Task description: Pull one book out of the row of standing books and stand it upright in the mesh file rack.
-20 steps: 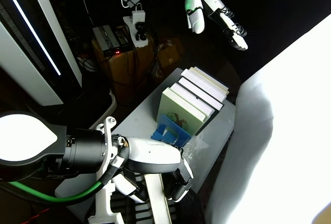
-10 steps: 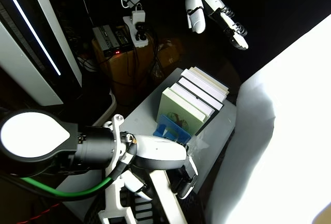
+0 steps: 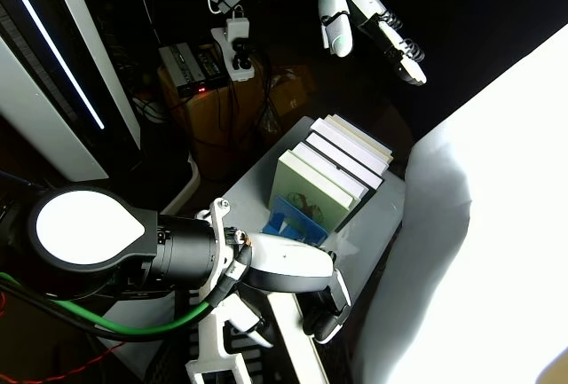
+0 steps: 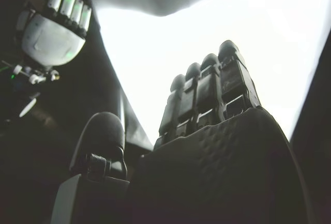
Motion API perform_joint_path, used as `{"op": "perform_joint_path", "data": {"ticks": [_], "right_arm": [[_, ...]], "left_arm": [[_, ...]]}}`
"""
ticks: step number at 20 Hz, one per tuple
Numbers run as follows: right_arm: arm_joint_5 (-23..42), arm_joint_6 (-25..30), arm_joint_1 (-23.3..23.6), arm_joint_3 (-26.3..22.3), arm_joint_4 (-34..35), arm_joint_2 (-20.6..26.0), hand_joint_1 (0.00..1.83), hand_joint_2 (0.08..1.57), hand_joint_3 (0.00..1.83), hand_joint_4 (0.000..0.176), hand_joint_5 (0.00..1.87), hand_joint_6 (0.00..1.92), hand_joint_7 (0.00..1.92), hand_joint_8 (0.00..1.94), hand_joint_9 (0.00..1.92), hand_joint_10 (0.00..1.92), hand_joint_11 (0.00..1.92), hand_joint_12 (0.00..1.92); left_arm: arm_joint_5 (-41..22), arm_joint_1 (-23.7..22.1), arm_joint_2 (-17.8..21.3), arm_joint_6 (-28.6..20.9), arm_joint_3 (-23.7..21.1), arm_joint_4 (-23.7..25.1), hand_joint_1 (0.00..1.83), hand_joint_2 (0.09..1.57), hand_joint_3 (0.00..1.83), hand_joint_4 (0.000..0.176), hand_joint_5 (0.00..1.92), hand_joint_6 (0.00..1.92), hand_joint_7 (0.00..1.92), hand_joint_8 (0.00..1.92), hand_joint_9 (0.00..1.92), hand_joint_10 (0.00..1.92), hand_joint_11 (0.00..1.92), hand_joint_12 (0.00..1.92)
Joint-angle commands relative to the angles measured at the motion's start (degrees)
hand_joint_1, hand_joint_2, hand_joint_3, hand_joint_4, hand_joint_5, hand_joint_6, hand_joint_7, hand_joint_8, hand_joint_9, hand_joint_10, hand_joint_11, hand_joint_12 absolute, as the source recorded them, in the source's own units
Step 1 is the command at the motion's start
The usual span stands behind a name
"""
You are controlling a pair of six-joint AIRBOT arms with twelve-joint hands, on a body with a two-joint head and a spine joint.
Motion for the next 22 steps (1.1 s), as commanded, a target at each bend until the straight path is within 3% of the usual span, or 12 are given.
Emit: {"op": "perform_joint_path", "data": {"ticks": [1,7,10,13,15,16,17,18,19,20,21,22], "right_arm": [[-1.63,-0.72,0.84,0.1,0.06,0.4,1.21,1.11,0.0,0.0,0.27,0.36,0.46,0.24,0.35,0.86,0.11,1.73],[-1.89,-0.72,0.83,-0.53,-0.98,0.75,1.1,1.02,0.0,0.0,0.12,0.04,0.11,0.0,0.05,0.47,0.0,1.48],[-2.27,-0.72,0.83,-2.1,-0.98,1.65,1.03,1.03,0.0,0.0,0.0,0.0,0.0,0.0,0.01,0.19,0.0,1.1],[-2.38,-0.72,1.89,-5.87,-0.44,5.1,0.91,1.08,0.0,0.0,0.0,0.0,0.0,0.0,0.01,0.04,0.0,1.15],[-1.94,-0.72,3.22,-8.55,4.15,8.64,0.81,1.13,0.01,0.0,0.0,0.0,0.0,0.0,0.02,0.04,0.0,1.07],[-0.63,-0.72,3.22,-9.34,13.38,9.75,0.81,1.13,0.01,0.0,0.0,0.0,0.0,0.0,0.02,0.04,0.0,1.07],[1.84,-0.72,3.21,-9.74,20.26,10.77,0.68,1.24,0.01,0.0,0.0,0.0,0.0,0.0,0.0,0.0,0.0,0.15],[4.75,-0.72,2.81,-9.66,25.15,11.26,0.7,1.27,0.01,0.0,0.0,0.0,0.0,0.0,0.0,0.0,0.04,0.06],[6.75,-0.72,2.25,-9.62,29.38,11.49,0.64,1.3,0.0,0.0,0.0,0.0,0.0,0.0,0.05,0.01,0.01,0.87],[9.52,-0.72,1.15,-9.98,38.61,11.85,0.64,1.3,0.0,0.0,0.0,0.0,0.0,0.0,0.05,0.01,0.01,0.87],[12.31,-0.72,-0.06,-10.81,45.25,12.48,0.46,1.34,0.0,0.124,0.0,0.0,0.0,0.0,0.12,0.05,0.0,1.53],[14.7,-0.72,-1.15,-11.97,50.47,13.34,0.44,1.35,0.0,0.127,0.0,0.0,0.0,0.0,0.1,0.04,0.0,1.52]], "left_arm": [[-7.55,-0.1,0.34,-0.23,0.13,-0.55,0.0,1.48,0.0,0.0,0.0,0.0,0.0,0.0,0.0,0.0,0.0,0.0],[-7.64,-0.04,0.31,-0.23,0.11,-0.62,0.03,1.48,0.0,0.0,0.0,0.0,0.0,0.0,0.0,0.0,0.0,0.0],[-7.68,-0.04,0.34,-0.23,0.06,-0.62,0.0,1.47,0.0,0.002,0.0,0.0,0.0,0.0,0.0,0.0,0.0,0.0],[-7.62,-0.01,0.37,-0.23,-0.09,-0.62,0.01,1.47,0.0,0.0,0.0,0.0,0.0,0.0,0.0,0.0,0.0,0.0],[-7.64,0.03,0.38,-0.23,-0.21,-0.65,0.04,1.47,0.0,0.0,0.0,0.0,0.0,0.0,0.0,0.0,0.0,0.0],[-7.63,0.05,0.44,-0.23,-0.27,-0.65,0.04,1.47,0.0,0.0,0.0,0.0,0.0,0.0,0.0,0.0,0.0,0.0],[-7.59,0.05,0.44,-0.23,-0.3,-0.68,0.04,1.46,0.0,0.0,0.0,0.0,0.0,0.0,0.0,0.0,0.0,0.0],[-7.58,0.04,0.44,-0.23,-0.34,-0.75,0.04,1.46,0.0,0.0,0.0,0.0,0.0,0.0,0.0,0.0,0.0,0.0],[-7.54,-0.02,0.43,-0.23,-0.36,-0.76,0.04,1.46,0.0,0.0,0.0,0.0,0.0,0.0,0.0,0.0,0.0,0.0],[-7.41,-0.14,0.41,-0.23,-0.36,-0.76,0.04,1.46,0.0,0.0,0.0,0.0,0.0,0.0,0.0,0.0,0.0,0.0],[-7.25,-0.33,0.36,-0.23,-0.35,-0.6,0.04,1.47,0.0,0.0,0.0,0.0,0.0,0.0,0.0,0.0,0.0,0.0],[-7.01,-0.63,0.29,-0.23,-0.32,-0.19,0.04,1.46,0.0,0.0,0.0,0.0,0.0,0.0,0.0,0.0,0.0,0.0]]}}
